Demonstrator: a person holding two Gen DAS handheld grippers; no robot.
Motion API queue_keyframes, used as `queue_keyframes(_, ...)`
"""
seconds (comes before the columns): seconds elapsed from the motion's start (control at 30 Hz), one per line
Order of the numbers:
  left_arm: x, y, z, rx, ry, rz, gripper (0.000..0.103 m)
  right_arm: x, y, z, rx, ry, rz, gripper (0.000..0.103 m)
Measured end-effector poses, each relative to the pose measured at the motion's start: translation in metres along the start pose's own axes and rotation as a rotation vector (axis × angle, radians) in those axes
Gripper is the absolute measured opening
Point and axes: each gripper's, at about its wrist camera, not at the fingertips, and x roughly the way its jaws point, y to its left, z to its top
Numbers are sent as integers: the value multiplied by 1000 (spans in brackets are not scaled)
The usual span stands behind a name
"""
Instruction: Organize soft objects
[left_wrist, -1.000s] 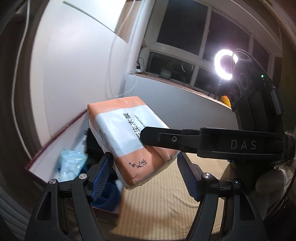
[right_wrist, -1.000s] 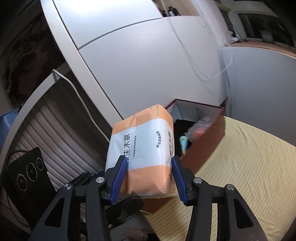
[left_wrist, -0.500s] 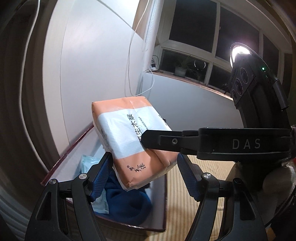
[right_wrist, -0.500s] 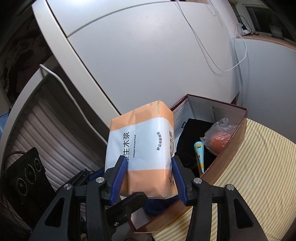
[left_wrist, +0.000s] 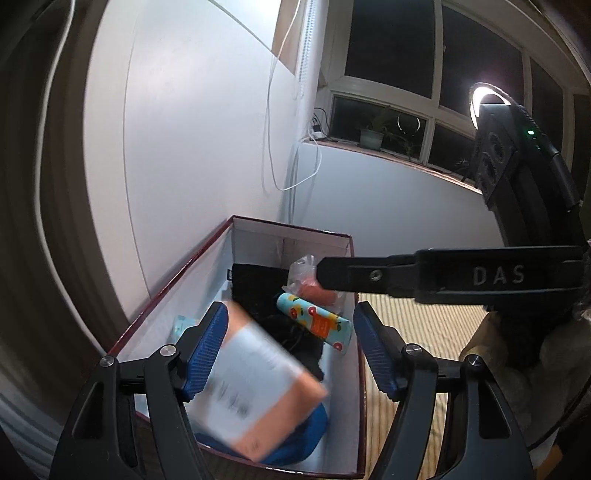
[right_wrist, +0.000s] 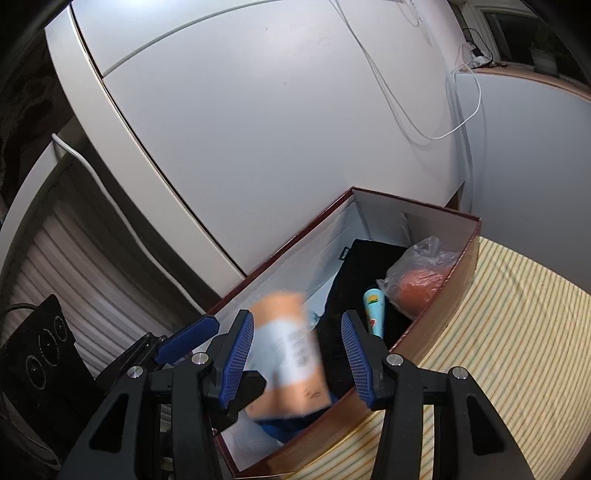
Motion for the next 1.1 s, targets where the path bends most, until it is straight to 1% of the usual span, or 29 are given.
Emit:
queue_keyframes(0.33, -10, 2, 0, -7, -5, 18, 70, -17, -3, -6, -15, -20, -25, 46)
queue_keyframes(0.43, -15, 1, -1, -10, -5, 23, 70, -23, -4, -10, -15, -26, -35, 51)
queue_keyframes(0.5, -16, 0, -2, -10, -2, 28, 70, -28, -5, -12, -14, -31, -46, 58)
queue_keyframes(0.57, -19, -2, -4, -11, -1, 33, 70, -34, -5, -16, -18, -38, -60, 61)
queue_keyframes(0.83, -36, -7, -14, -33, 5, 49, 71, -56, -5, -34, -50, -58, -118, 67)
queue_keyframes(0.9, -42, -8, -17, -38, 2, 53, 71, -62, -5, -40, -62, -67, -136, 72)
queue_keyframes(0.97, -45, -10, -18, -40, 1, 58, 73, -69, -4, -47, -72, -78, -153, 74)
queue_keyframes(1.1, -54, -13, -22, -43, 0, 66, 75, -81, -2, -58, -84, -87, -177, 75)
